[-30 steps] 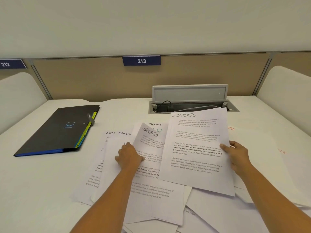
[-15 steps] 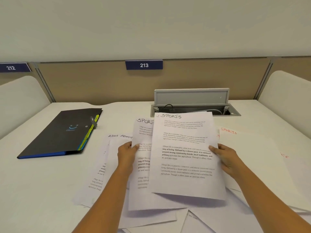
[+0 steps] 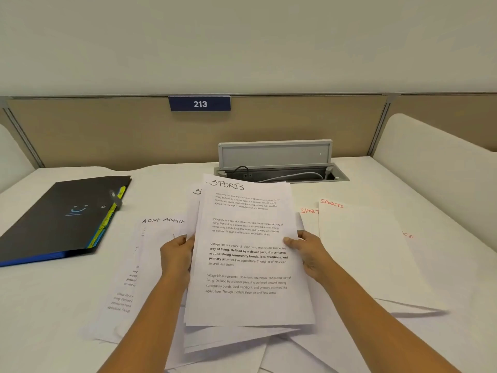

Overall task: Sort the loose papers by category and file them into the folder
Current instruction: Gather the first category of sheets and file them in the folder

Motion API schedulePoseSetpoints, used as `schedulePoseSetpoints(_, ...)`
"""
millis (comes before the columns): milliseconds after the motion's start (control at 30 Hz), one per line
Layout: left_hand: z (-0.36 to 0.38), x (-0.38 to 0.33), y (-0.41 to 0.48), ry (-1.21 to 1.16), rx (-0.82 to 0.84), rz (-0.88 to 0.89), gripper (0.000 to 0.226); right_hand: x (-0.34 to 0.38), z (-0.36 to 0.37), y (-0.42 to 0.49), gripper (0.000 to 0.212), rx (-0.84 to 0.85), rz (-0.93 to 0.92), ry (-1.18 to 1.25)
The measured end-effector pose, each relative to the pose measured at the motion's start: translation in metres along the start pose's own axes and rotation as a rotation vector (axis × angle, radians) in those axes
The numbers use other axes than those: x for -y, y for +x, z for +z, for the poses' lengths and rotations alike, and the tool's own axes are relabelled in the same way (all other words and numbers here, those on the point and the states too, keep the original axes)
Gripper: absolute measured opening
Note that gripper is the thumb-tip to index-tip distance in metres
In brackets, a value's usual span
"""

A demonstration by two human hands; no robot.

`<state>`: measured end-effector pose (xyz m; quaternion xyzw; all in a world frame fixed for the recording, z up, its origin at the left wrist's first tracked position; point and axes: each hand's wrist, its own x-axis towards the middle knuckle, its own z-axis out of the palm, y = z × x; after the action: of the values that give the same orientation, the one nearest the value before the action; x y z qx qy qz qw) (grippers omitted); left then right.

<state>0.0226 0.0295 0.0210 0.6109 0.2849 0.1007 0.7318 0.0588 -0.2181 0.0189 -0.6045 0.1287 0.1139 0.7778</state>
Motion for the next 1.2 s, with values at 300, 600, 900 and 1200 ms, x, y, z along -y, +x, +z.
schedulePoseSetpoints(300, 0.016, -0.003, -0.012, -0.137, 0.082, -0.116, 0.010, 0.003, -0.022, -0.007, 0.023, -0.058, -0.082, -0.013)
schedulePoseSetpoints(600, 0.033, -0.017, -0.023, -0.223, 0.063, -0.102, 0.037, 0.009, -0.038, -0.013, 0.027, -0.023, -0.098, 0.096)
schedulePoseSetpoints(900, 0.041, -0.031, -0.032, -0.341, 0.203, -0.245, 0.024, 0.010, -0.044, -0.011, 0.023, -0.008, -0.084, 0.239)
schedulePoseSetpoints(1200, 0.039, -0.034, -0.031, -0.217, 0.272, -0.127, 0.033, 0.011, -0.042, -0.008, 0.019, -0.010, -0.075, 0.268)
